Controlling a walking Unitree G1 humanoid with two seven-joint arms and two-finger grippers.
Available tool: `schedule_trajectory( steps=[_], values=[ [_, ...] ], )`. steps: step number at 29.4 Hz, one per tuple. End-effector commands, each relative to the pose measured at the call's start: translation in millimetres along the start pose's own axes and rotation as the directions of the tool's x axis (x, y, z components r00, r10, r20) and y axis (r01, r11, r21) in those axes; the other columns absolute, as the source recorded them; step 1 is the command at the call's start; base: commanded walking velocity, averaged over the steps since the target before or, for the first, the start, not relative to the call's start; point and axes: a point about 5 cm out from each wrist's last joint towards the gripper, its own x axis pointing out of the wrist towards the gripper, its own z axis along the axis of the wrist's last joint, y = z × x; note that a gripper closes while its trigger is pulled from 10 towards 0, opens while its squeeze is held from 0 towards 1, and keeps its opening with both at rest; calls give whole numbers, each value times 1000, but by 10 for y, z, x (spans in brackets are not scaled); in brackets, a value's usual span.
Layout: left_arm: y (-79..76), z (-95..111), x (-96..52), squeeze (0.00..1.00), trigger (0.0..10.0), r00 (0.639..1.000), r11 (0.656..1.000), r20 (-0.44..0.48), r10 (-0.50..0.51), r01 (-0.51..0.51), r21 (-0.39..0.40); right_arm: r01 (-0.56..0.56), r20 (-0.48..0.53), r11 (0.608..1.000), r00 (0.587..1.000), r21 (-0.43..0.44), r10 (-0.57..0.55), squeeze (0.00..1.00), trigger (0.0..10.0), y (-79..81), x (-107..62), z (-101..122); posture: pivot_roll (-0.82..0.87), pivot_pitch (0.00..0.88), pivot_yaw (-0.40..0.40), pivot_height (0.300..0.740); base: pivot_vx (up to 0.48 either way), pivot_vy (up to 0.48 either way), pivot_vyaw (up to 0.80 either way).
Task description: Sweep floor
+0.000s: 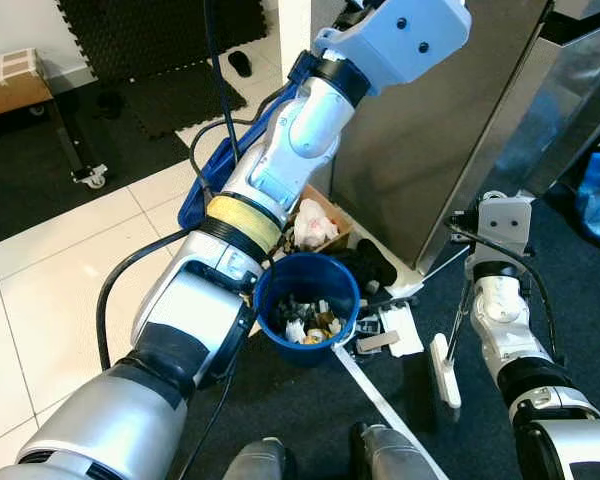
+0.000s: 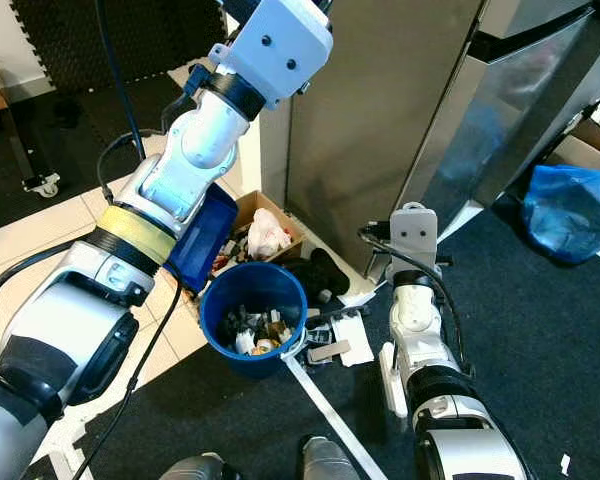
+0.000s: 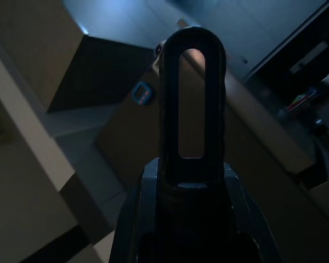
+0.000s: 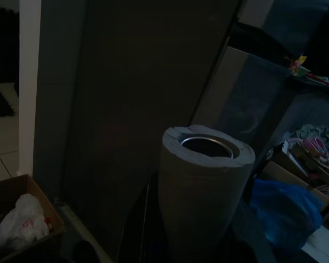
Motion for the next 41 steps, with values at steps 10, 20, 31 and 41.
schedule_trajectory(
  steps=[10, 20, 31, 41],
  values=[
    [-146, 282, 53, 0, 10000, 986, 997, 148, -73, 77, -19, 12, 42, 1000, 999, 8, -12, 0, 10000, -6, 23, 76, 5, 27, 14, 740, 0, 0, 0],
    [-203, 364, 46, 0, 10000, 976, 993, 191, -101, 110, -40, 15, 42, 1000, 999, 8, -15, 0, 10000, -7, 24, 77, 3, 26, 16, 740, 0, 0, 0],
    [236, 124, -11, 0, 10000, 982, 933, -18, 190, -186, -308, 19, 42, 1000, 999, 10, -20, 0, 10000, -21, 19, 71, -2, 30, 16, 740, 0, 0, 0],
    [655, -143, -408, 0, 10000, 867, 684, -279, 414, -498, -533, 8, 46, 1000, 999, 3, -8, 0, 10000, -39, 40, 89, 13, 33, -8, 740, 0, 0, 0]
  ],
)
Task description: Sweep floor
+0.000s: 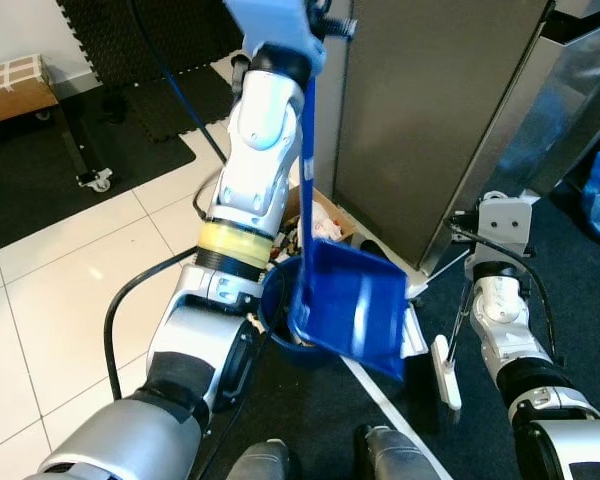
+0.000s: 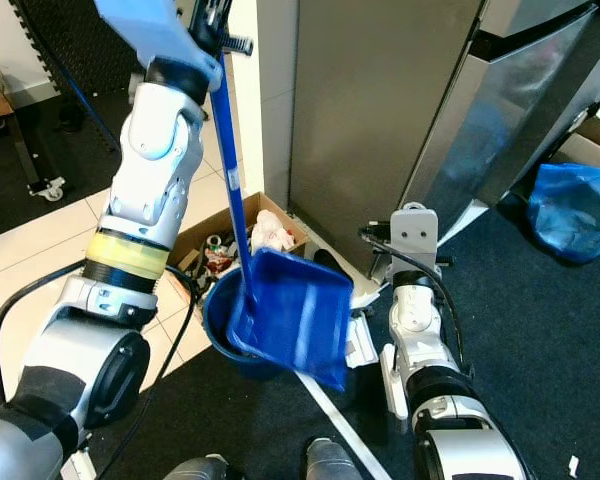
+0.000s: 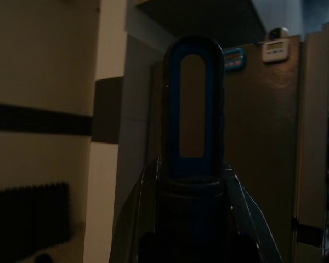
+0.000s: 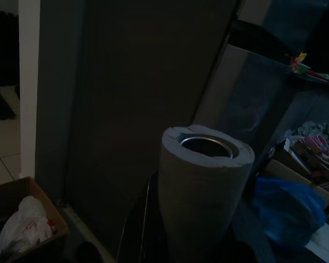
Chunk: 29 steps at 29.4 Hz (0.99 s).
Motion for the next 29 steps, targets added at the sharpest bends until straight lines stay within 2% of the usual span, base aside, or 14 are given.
schedule_trajectory(
  steps=[1, 5, 6, 13, 18, 29],
  values=[
    [11, 159, 11, 0, 10000, 998, 999, 59, 16, -13, -43, 6, 46, 1000, 999, 2, -6, 0, 10000, -36, 43, 93, 12, 33, -9, 740, 0, 0, 0],
    [46, 155, -62, 0, 10000, 999, 998, 36, 27, -26, -49, 5, 47, 1000, 999, 1, -5, 0, 10000, -45, 50, 98, 12, 32, -10, 740, 0, 0, 0],
    [47, 137, -122, 0, 10000, 1000, 998, 6, 27, -27, -58, 6, 46, 1000, 999, 2, -6, 0, 10000, -54, 51, 96, 11, 32, -11, 740, 0, 0, 0],
    [42, 125, -142, 0, 10000, 1000, 998, -5, 25, -25, -59, 7, 46, 1000, 999, 3, -7, 0, 10000, -57, 51, 95, 11, 32, -11, 740, 0, 0, 0],
    [-68, 93, -241, 0, 10000, 999, 999, -31, -27, 26, -36, 20, 46, 998, 999, 57, -23, 0, 10000, -100, 49, 98, -1, 25, -7, 740, 0, 0, 0],
    [-106, 72, -347, 0, 10000, 996, 999, -72, -51, 52, 12, 21, 53, 998, 998, 59, -24, 0, 10000, -122, 38, 97, -5, 31, -10, 740, 0, 0, 0]
  ],
)
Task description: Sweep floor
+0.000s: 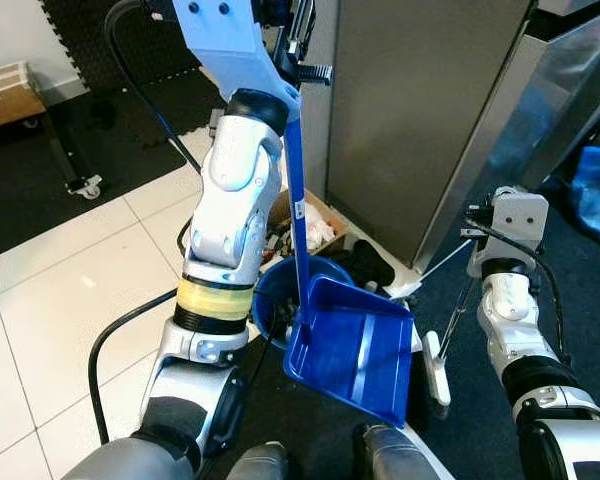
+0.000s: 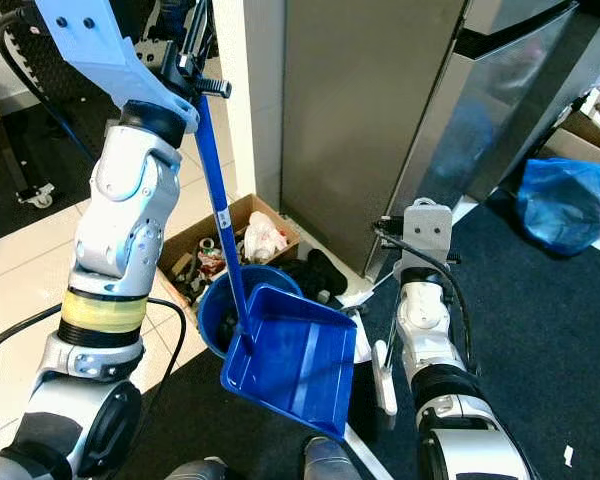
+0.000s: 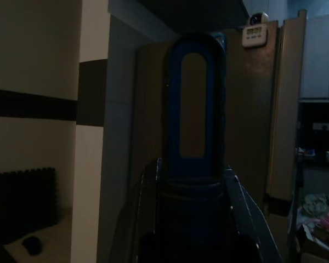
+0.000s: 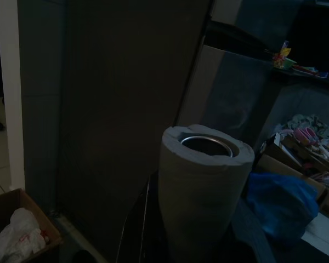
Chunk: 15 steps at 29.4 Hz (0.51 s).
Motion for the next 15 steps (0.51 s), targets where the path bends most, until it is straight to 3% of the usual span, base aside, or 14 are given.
schedule_trajectory(
  steps=[1, 15],
  values=[
    [-25, 33, -18, 0, 10000, 1000, 1000, 5, -5, 5, 13, 9, 42, 1000, 999, 7, -9, 0, 10000, -32, 11, 60, -5, 31, -10, 740, 0, 0, 0],
    [-41, -7, -73, 0, 10000, 1000, 1000, -28, -6, 7, 29, 7, 41, 1000, 999, 13, -7, 0, 10000, -31, 5, 58, -8, 35, -6, 740, 0, 0, 0]
  ],
)
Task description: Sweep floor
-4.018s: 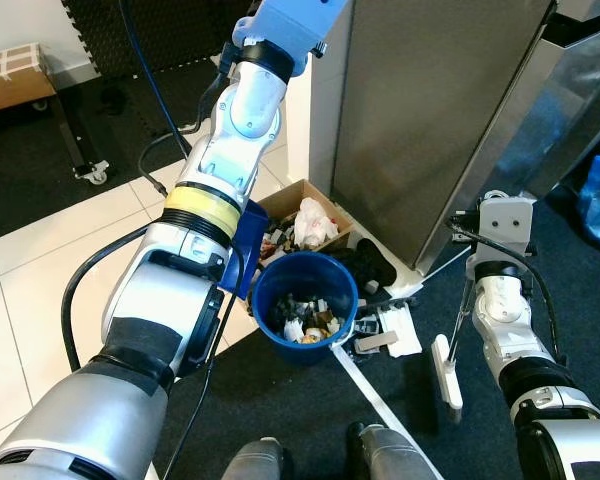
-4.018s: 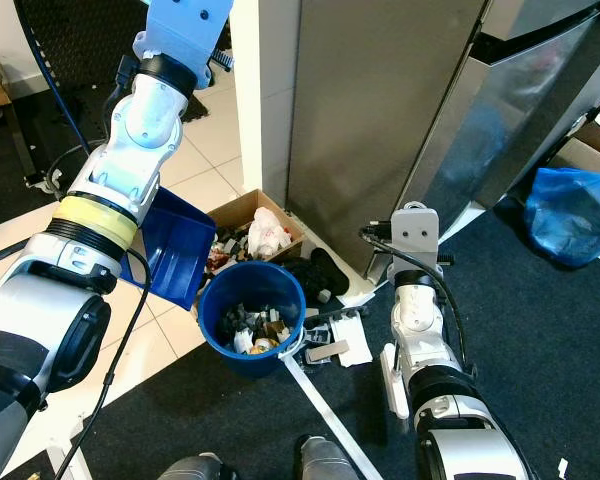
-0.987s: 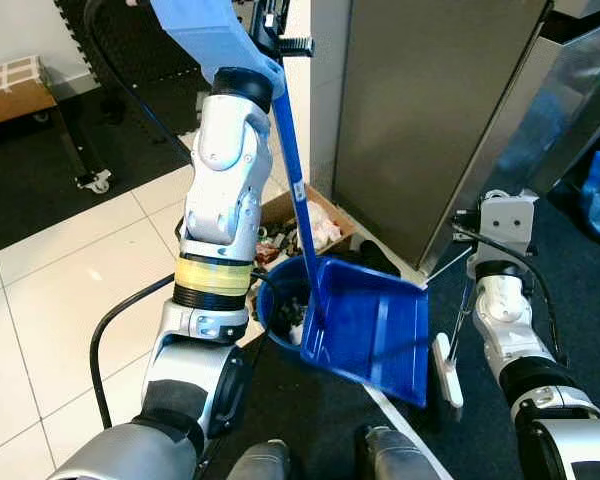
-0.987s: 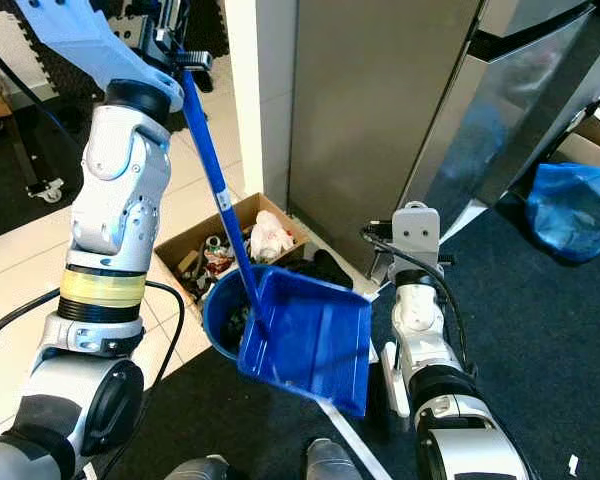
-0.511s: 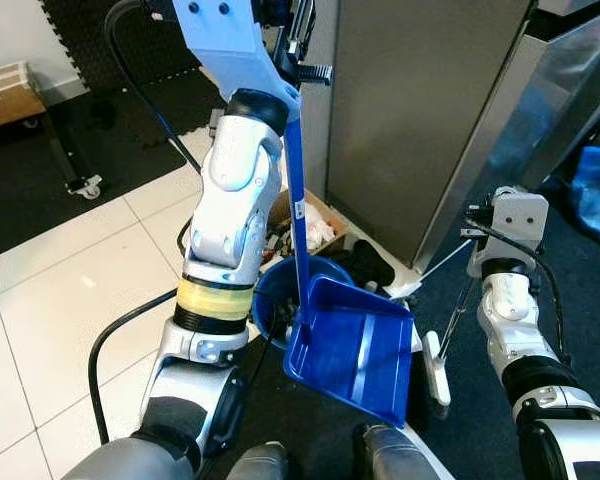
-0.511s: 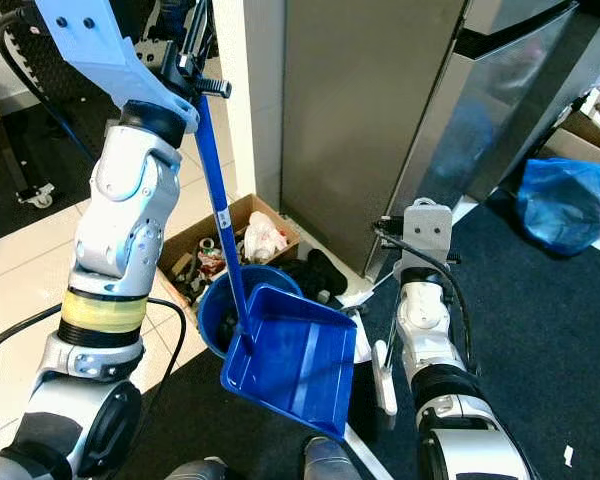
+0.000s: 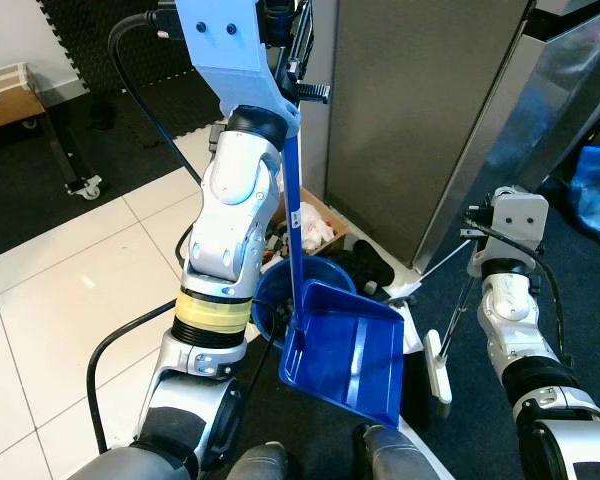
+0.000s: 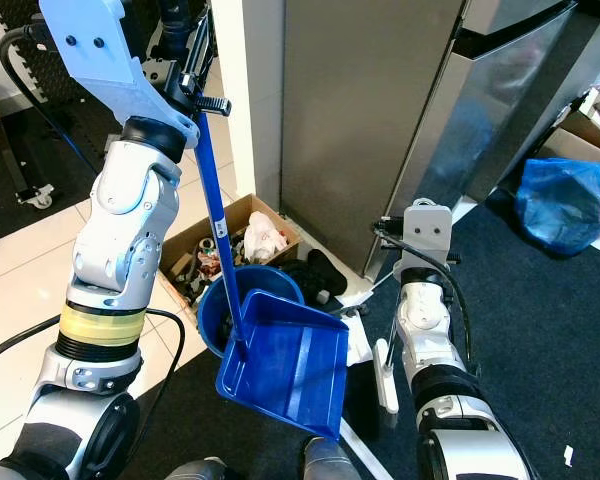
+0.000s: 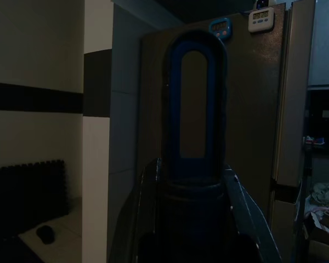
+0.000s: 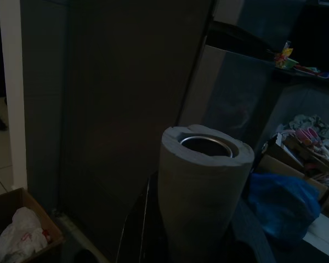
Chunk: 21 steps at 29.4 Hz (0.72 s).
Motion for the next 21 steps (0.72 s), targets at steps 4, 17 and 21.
schedule_trajectory(
  steps=[4, 17, 21],
  values=[
    [-31, 16, -17, 0, 10000, 1000, 1000, -2, -6, 6, 3, 14, 39, 1000, 999, 9, -14, 0, 10000, -37, 8, 58, -7, 36, -6, 740, 0, 0, 0],
    [-31, 12, -18, 0, 10000, 1000, 1000, -12, -9, 9, 14, 12, 31, 1000, 999, 1, -12, 0, 10000, -24, 9, 48, -2, 35, -4, 740, 0, 0, 0],
    [-34, 7, -18, 0, 10000, 1000, 1000, -14, -10, 11, 13, 12, 30, 1000, 999, -1, -12, 0, 10000, -27, 8, 45, -3, 36, -4, 740, 0, 0, 0]
  ],
)
